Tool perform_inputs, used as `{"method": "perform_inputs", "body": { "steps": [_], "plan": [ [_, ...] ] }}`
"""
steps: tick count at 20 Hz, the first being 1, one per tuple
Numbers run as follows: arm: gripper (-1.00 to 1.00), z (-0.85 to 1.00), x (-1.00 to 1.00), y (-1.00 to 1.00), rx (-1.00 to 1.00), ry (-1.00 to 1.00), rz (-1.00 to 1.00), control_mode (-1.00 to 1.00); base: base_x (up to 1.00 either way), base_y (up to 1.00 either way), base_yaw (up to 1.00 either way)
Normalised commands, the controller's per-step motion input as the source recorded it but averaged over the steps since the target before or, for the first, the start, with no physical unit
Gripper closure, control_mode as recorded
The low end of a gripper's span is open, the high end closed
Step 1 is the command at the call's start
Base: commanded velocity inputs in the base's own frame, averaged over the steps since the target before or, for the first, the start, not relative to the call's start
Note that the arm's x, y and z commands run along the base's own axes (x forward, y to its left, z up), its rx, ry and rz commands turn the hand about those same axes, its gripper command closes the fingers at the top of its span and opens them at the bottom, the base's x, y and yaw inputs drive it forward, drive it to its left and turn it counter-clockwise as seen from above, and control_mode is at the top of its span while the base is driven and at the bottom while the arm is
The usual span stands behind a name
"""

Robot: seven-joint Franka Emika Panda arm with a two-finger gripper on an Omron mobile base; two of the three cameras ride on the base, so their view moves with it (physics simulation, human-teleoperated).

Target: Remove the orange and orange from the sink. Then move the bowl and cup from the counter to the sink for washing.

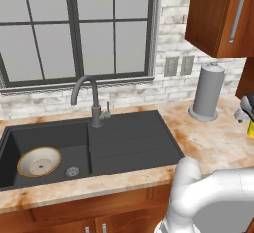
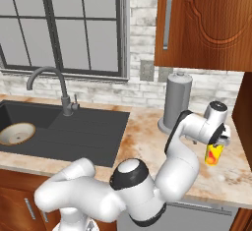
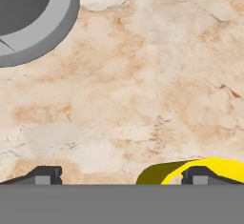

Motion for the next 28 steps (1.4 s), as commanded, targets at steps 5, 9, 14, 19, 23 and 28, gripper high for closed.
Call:
{"method": "perform_inputs", "body": {
  "steps": [5,9,14,19,23,28],
  "plan": [
    [-1.0,-0.23,0.01,0.0,0.0,0.01,0.0,-1.0,0.0,0.0,0.0],
    [1.0,-0.23,-0.04,0.0,0.0,0.0,0.0,-1.0,0.0,0.0,0.0],
    [1.0,-0.28,-0.22,-0.04,0.0,-0.01,0.0,-1.0,0.0,0.0,0.0],
    [1.0,-0.3,-0.18,0.0,0.0,-0.02,0.0,-1.0,0.0,0.0,0.0],
    [1.0,-0.22,-0.21,0.07,0.0,-0.07,0.0,-1.0,0.0,0.0,0.0],
    [1.0,0.01,-0.33,0.16,0.02,-0.04,0.0,-1.0,0.0,0.0,0.0]
  ]
}}
